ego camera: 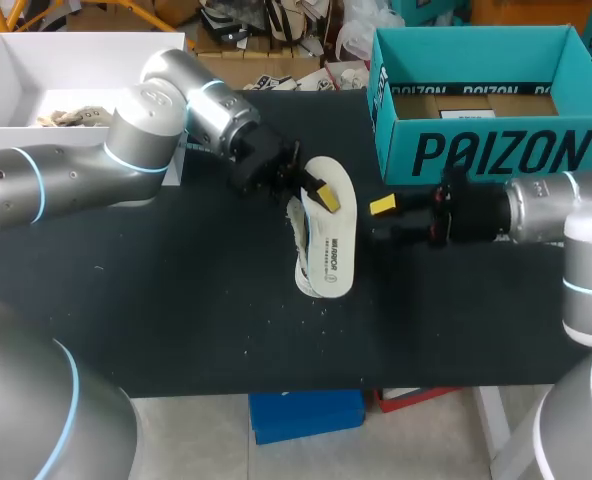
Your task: Take the shoe out of the shoebox, open the shoe tongue, remove and reinsert the insole, then place the shoe into the shoebox
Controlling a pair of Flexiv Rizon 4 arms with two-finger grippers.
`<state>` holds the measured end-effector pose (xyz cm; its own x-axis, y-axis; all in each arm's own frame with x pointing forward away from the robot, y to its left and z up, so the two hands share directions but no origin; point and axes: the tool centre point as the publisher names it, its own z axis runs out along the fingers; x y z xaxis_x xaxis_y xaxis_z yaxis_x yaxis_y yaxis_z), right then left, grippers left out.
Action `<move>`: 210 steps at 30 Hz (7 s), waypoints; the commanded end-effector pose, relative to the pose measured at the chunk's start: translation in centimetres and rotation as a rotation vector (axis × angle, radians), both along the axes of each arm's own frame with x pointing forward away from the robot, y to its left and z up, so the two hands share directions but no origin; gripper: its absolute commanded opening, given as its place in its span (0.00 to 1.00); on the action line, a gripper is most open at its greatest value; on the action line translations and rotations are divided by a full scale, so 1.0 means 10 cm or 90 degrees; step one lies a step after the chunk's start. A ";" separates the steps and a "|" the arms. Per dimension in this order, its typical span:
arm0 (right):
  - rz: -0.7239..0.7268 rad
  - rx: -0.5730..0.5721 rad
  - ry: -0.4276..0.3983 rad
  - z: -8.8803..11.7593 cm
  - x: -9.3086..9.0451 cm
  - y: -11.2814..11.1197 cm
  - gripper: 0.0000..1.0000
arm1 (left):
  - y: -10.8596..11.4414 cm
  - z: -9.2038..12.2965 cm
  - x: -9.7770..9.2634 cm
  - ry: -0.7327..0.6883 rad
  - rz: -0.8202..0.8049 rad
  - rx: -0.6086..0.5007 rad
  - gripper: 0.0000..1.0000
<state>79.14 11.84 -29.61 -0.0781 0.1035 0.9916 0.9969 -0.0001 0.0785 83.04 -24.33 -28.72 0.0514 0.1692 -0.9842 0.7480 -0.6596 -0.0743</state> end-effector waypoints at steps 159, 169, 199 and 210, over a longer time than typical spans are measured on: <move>0.018 -0.010 0.014 -0.17 -0.02 0.24 0.00 | 0.39 0.01 -0.25 -0.034 0.432 -0.018 0.35; 0.015 -0.006 0.016 -0.18 -0.04 0.22 0.00 | 0.22 -0.04 -0.22 -0.040 0.423 -0.005 0.54; 0.017 0.005 0.018 -0.23 -0.03 0.27 0.05 | -0.02 -0.11 -0.16 -0.049 0.442 0.023 0.00; -0.017 -0.087 0.045 -0.21 -0.11 0.07 1.00 | 0.19 -0.01 -0.19 -0.024 0.417 0.087 0.00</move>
